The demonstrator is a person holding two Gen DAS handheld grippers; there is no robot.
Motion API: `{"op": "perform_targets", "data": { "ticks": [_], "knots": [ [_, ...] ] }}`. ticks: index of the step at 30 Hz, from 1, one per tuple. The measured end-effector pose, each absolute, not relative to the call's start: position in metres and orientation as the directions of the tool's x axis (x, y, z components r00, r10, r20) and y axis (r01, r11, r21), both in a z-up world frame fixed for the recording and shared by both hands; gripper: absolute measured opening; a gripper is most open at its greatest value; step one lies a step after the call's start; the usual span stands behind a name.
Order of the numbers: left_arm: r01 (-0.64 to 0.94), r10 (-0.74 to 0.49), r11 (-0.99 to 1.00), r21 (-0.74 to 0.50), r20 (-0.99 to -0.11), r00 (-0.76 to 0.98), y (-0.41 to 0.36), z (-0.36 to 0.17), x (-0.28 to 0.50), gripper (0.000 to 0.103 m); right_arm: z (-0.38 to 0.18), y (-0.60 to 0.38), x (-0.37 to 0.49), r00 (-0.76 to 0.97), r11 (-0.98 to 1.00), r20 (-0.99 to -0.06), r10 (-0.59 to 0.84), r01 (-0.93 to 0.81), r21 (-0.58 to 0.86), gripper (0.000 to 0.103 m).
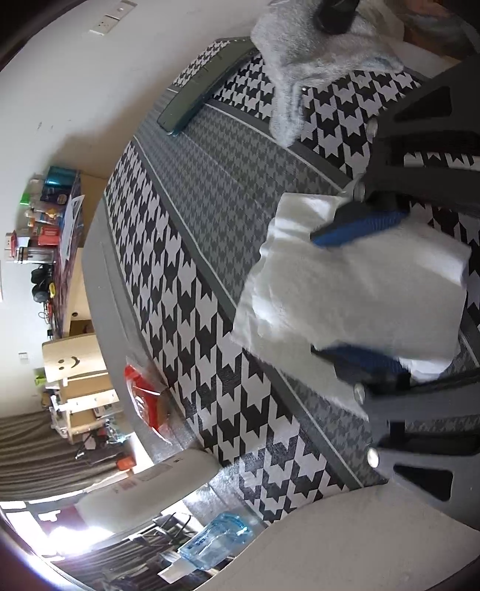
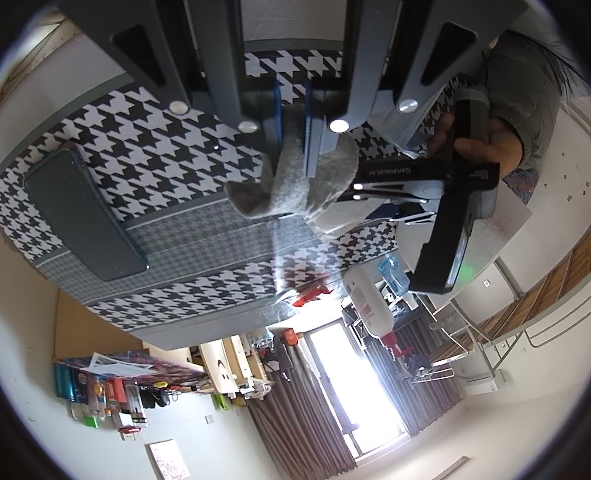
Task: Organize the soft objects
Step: 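Raise the tissue with the left tool while the right tool carries the sock toward the foam box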
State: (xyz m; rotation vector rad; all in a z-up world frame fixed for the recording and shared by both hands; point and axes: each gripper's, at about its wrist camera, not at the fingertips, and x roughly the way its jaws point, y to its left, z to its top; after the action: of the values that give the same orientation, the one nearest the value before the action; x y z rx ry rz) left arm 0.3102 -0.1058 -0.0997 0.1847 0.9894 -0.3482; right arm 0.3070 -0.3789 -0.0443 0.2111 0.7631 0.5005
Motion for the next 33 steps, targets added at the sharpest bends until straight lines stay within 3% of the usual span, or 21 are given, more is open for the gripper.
{"op": "perform_targets", "data": {
  "ticks": [2,4,9,33],
  "knots": [
    [0.358,-0.201,0.934,-0.010,-0.841,0.502,-0.105,-0.099,0.313,0.018,-0.045,-0.378,0.306,0.612,0.862,-0.607,0.507,-0.356,0.361,0.012],
    [0.347,-0.203,0.938,-0.022,-0.843,0.497,-0.102,-0.099,0.316,0.007,-0.045,-0.378,0.306,0.612,0.862,-0.608,0.506,-0.357,0.359,0.012],
    [0.355,-0.232,0.934,-0.045,-0.832,0.505,-0.099,-0.095,0.309,0.003,-0.042,-0.377,0.304,0.616,0.864,-0.605,0.504,-0.358,0.355,0.012],
    [0.355,-0.316,0.934,-0.039,-0.555,0.770,-0.063,0.012,0.198,0.003,-0.002,-0.341,0.282,0.674,0.867,-0.547,0.496,-0.425,0.262,0.012]
  ]
}}
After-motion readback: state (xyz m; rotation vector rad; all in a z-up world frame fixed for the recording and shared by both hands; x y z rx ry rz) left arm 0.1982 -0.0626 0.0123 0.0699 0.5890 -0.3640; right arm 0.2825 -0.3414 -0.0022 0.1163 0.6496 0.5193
